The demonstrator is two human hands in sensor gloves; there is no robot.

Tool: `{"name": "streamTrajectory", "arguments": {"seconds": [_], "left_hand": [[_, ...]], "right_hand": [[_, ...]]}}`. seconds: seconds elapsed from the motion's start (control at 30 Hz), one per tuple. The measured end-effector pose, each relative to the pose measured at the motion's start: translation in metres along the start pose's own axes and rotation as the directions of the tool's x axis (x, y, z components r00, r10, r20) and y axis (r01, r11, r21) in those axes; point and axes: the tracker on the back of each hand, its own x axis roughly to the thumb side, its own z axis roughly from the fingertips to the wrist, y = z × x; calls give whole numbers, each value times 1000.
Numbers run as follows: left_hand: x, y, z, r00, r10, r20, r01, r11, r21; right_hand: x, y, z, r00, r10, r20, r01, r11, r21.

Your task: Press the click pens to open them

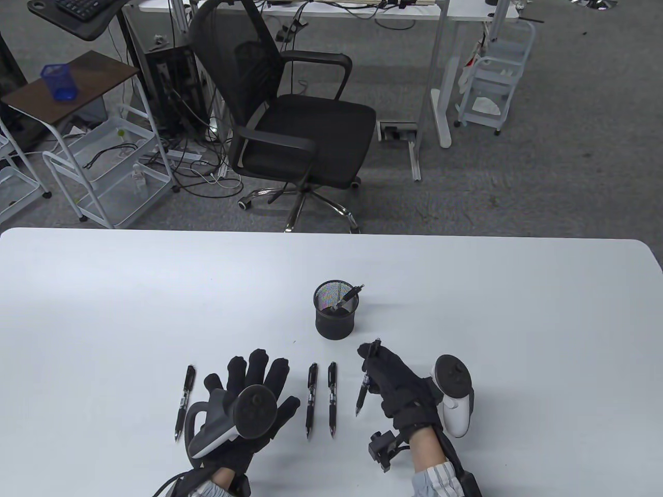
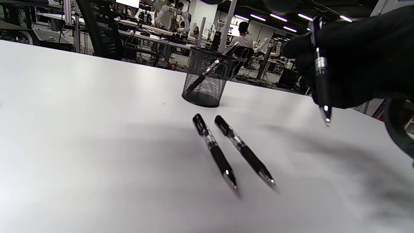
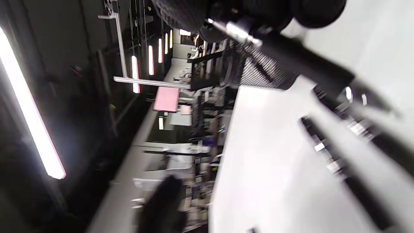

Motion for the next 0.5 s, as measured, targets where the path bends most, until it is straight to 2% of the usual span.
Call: {"name": "streamTrajectory", "arguments": {"seconds": [0.2, 0.33, 0.5], "left_hand": [[1, 0, 0, 1000, -1, 4, 1, 1000, 2], [1, 0, 0, 1000, 1, 5, -1, 1000, 0], [0, 1, 1, 1000, 9, 5, -9, 1000, 7]], "right_hand": [[-8, 10, -6, 955, 290, -69, -294, 954, -53], [-19, 25, -18, 862, 489, -137, -493, 870, 0], [-30, 40, -33, 758, 627, -180, -624, 778, 81]]}}
